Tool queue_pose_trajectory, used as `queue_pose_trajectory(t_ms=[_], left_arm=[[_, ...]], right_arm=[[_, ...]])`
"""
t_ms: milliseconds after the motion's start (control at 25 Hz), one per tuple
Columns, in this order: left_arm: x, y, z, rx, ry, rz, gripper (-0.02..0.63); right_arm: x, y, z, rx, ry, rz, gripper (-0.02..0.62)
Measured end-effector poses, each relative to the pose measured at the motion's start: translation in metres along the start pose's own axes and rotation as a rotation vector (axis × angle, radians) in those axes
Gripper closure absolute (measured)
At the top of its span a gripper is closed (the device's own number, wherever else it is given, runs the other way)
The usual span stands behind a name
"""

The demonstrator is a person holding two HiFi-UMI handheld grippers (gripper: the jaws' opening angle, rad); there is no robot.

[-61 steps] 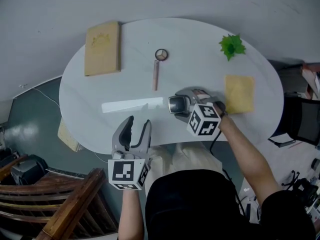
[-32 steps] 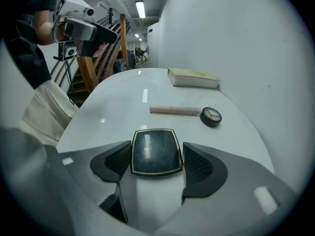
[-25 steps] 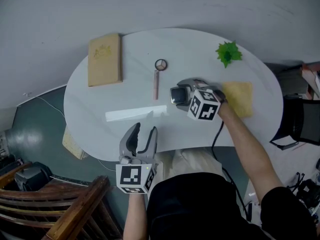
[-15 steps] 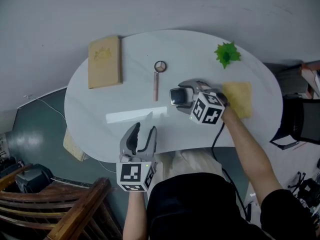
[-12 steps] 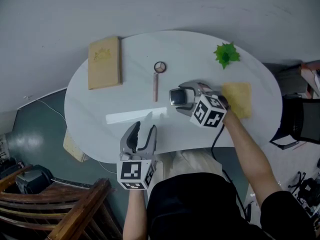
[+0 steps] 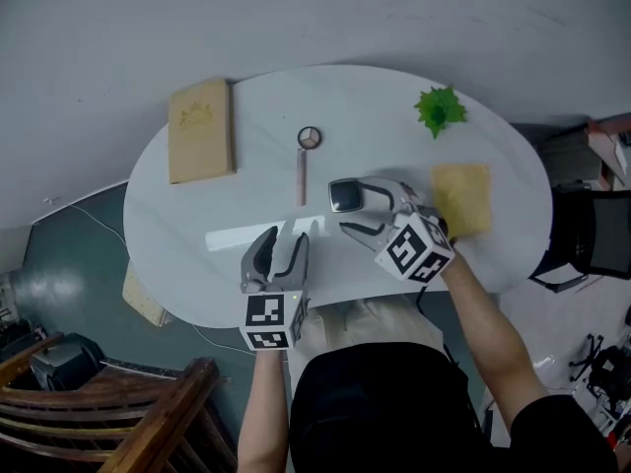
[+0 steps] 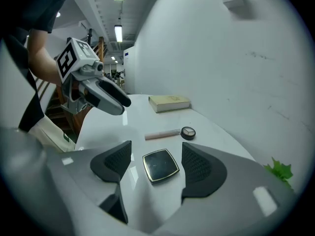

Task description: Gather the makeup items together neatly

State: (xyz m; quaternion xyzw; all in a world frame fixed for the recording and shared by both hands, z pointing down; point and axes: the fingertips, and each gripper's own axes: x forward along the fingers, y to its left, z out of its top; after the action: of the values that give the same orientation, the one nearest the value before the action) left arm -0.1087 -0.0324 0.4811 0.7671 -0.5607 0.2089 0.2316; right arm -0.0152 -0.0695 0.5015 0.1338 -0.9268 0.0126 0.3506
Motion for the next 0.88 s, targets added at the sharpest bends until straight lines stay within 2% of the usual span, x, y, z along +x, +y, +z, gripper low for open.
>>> queue_pose_trajectory(t_ms=[640, 880], left_arm=[[0.065, 0.006, -0.028, 0.011, 0.064, -0.014, 0.419], [0.082, 0.010, -0.036, 0.002, 0.081, 0.019, 0.437]], right_arm=[[-0.045, 0.010, -0.003, 0.145, -0.036, -0.080, 0.267], [-0.054, 0.012, -0.010, 0.227, -0.051, -0.093, 0.267]])
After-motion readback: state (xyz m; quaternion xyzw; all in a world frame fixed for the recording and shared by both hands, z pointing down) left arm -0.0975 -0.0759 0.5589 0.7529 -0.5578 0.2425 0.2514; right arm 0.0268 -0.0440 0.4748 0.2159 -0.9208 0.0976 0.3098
